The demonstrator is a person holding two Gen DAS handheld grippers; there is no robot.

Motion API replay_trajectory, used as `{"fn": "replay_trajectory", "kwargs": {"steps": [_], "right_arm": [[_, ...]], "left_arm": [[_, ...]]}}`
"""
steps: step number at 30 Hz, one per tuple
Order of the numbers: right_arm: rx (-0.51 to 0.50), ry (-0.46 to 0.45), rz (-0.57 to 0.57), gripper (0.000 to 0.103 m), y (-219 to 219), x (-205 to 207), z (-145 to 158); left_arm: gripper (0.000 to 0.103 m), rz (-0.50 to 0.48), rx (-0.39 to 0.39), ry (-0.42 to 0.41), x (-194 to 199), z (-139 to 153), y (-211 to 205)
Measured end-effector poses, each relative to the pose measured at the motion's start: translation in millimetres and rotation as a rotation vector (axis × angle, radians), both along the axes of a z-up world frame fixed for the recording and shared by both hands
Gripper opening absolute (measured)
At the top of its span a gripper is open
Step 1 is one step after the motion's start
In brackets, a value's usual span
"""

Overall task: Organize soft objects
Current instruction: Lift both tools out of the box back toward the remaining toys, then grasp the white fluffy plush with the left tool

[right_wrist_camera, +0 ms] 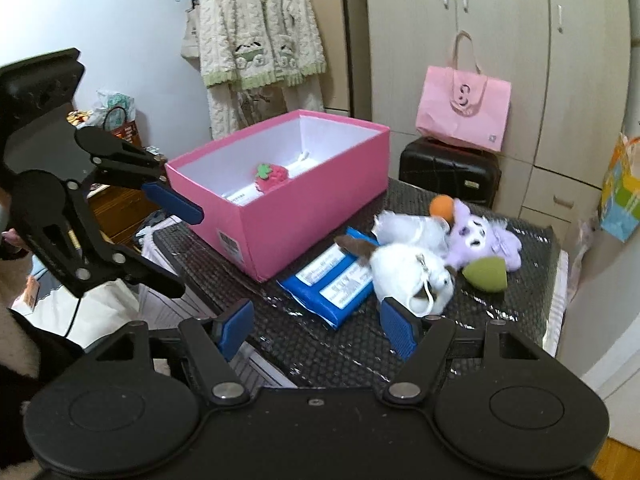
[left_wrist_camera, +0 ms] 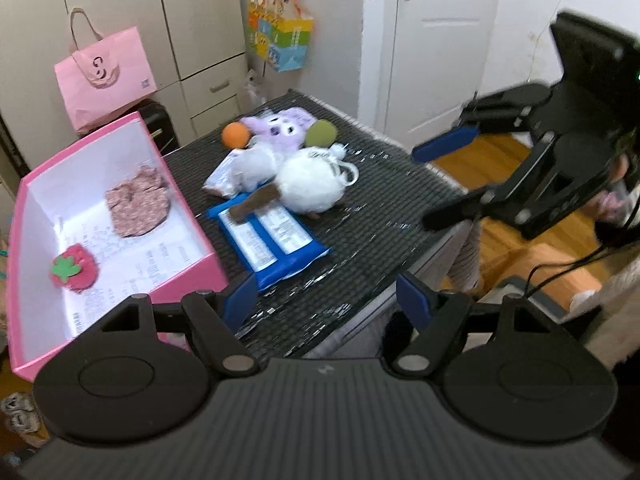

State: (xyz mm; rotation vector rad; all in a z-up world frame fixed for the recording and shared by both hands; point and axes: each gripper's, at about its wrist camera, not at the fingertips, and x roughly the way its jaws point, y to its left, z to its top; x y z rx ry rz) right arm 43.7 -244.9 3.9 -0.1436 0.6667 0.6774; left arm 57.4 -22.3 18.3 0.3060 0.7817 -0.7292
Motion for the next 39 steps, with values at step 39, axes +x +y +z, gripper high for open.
{"fn": "replay_trajectory", "kwargs": {"steps": [39], "right_arm": [[-0.085,-0.061,-0.085,0.079,-8,109,-100]], "left_arm": [[0.079,0.225,-0.229,-0.141,104,-92,-76]]}}
